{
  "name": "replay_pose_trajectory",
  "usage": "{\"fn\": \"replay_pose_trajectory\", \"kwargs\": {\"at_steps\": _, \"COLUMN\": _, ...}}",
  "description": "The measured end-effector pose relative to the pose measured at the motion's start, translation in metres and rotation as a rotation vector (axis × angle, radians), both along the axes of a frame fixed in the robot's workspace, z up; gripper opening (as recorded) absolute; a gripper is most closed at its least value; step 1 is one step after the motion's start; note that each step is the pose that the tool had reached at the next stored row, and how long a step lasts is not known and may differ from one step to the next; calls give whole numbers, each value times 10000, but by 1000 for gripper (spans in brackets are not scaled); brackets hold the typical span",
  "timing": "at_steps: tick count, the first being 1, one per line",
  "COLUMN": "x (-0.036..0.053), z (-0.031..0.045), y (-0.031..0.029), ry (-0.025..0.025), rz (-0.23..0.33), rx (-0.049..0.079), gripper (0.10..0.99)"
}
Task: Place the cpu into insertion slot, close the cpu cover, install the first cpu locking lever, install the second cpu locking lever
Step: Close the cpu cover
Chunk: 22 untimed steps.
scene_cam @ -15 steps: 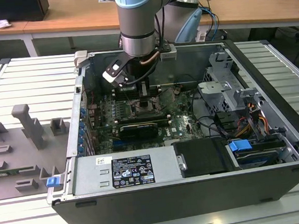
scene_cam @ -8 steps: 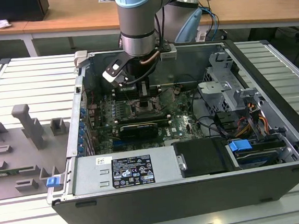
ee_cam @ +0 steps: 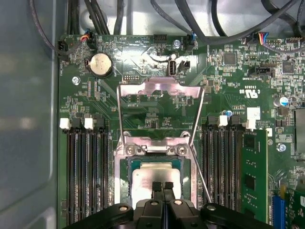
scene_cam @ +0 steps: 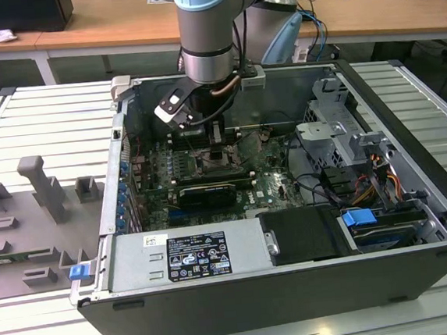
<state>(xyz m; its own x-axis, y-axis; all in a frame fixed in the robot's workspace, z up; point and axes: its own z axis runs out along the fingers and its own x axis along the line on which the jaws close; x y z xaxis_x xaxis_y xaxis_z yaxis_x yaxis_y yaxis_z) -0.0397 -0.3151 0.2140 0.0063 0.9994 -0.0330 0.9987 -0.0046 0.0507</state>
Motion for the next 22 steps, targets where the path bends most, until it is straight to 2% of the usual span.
{"fn": "replay_pose_trajectory", "kwargs": {"at_steps": 4, "x": 32, "z": -1, "y": 0, "ry": 0, "rz": 1, "rx": 2, "gripper": 106}}
{"fn": "replay_pose_trajectory", "kwargs": {"at_steps": 12, "x": 34, "z": 7, "y": 0, "ry": 1, "rz": 2, "rx": 1, "gripper": 106}}
{"fn": "replay_pose_trajectory", "kwargs": {"at_steps": 19, "x": 35, "z": 48, "y": 0, "ry": 2, "rz": 2, "rx": -7, "gripper": 106}}
{"fn": "replay_pose_trajectory", "kwargs": {"at_steps": 22, "x": 36, "z": 96, "y": 0, "ry": 1, "rz": 2, "rx": -8, "gripper": 106}}
